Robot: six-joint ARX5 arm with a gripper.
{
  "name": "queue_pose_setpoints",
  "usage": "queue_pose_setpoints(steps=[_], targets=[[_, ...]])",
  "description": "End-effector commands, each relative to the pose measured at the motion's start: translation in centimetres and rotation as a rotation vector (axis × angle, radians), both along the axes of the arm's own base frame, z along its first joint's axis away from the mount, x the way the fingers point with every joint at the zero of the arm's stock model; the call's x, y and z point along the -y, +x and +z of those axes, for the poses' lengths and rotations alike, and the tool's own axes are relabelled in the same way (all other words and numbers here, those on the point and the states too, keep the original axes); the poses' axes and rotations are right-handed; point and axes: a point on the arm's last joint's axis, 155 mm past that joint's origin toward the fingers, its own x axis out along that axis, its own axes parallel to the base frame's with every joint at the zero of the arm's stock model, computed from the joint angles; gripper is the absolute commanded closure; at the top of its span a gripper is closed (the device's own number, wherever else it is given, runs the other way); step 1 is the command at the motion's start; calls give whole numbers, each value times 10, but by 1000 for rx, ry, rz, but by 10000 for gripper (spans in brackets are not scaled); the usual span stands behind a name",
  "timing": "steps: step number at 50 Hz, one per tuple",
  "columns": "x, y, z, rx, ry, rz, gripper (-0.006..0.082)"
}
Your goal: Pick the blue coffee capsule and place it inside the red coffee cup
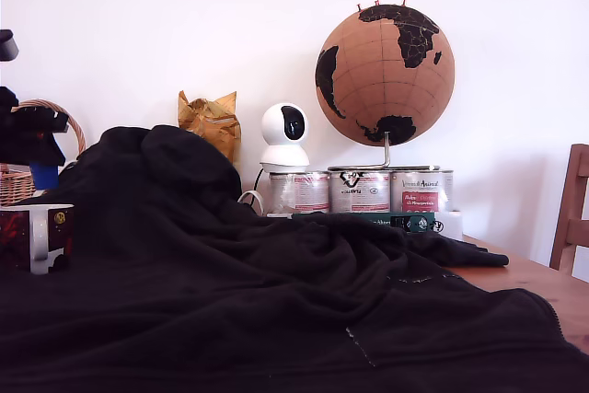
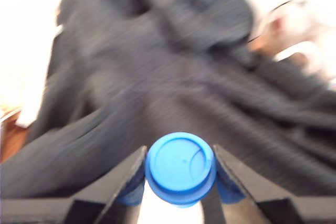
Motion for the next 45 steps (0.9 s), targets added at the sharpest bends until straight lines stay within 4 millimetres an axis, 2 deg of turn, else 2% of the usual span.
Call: queue_pose_setpoints(steps=[1,4,8,10,11,24,29,36,45], targets=[[3,-1,-3,-9,5,-11,636],[2,-2,-5,-17,6,-7,525],[0,-2,-6,-21,14,3,252],[-5,-1,-7,-25,25,26,173],[-8,-1,-8,-28,34,40,163],[-15,-2,-11,-39,42,66,174],[-11,-6,-2,-38,29,56,174],[-7,-17,26,-7,26,44,182],[0,-41,66,24,-6,22,322]])
